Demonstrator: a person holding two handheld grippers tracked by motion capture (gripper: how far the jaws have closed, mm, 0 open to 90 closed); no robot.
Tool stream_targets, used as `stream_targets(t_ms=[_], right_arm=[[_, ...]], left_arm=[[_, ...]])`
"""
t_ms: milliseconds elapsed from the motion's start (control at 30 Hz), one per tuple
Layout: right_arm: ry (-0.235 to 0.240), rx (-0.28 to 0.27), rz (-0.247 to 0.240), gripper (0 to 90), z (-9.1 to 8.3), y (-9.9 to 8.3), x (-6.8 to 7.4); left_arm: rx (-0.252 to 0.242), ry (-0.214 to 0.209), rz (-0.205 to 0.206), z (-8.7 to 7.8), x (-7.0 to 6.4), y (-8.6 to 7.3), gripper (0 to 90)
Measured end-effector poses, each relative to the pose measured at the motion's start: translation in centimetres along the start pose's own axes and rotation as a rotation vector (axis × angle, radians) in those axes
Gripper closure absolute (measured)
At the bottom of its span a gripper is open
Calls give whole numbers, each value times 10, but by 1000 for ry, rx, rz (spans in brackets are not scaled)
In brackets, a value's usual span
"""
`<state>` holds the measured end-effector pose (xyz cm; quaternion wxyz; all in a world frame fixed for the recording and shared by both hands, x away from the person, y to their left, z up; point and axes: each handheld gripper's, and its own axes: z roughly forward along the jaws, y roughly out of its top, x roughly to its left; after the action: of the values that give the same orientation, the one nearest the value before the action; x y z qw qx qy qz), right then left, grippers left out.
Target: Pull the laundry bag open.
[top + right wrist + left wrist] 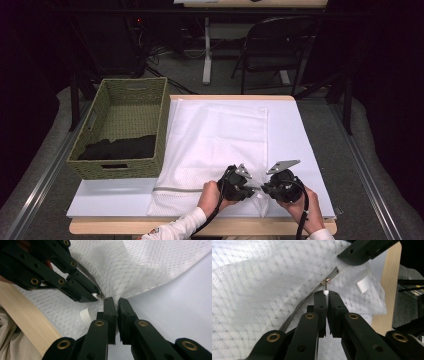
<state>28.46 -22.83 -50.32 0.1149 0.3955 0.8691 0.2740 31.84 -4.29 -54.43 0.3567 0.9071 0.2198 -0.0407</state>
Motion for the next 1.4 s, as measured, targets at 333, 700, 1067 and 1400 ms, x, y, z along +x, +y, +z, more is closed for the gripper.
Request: stream_targets(t_ms=[333, 700, 1067, 1400], right_arm=[[0, 1, -8, 865, 0, 1, 2], [1, -1, -3, 865, 0, 0, 2], [1, -3, -1, 866, 0, 0, 1], [6, 1, -1, 866, 0, 0, 1]], left_arm=[[2, -24, -33, -2, 2, -2, 855], [-14, 2, -5, -5, 2, -3, 857], [-10, 14, -19, -9, 4, -6, 861], [-8, 24, -28, -13, 4, -10, 860]])
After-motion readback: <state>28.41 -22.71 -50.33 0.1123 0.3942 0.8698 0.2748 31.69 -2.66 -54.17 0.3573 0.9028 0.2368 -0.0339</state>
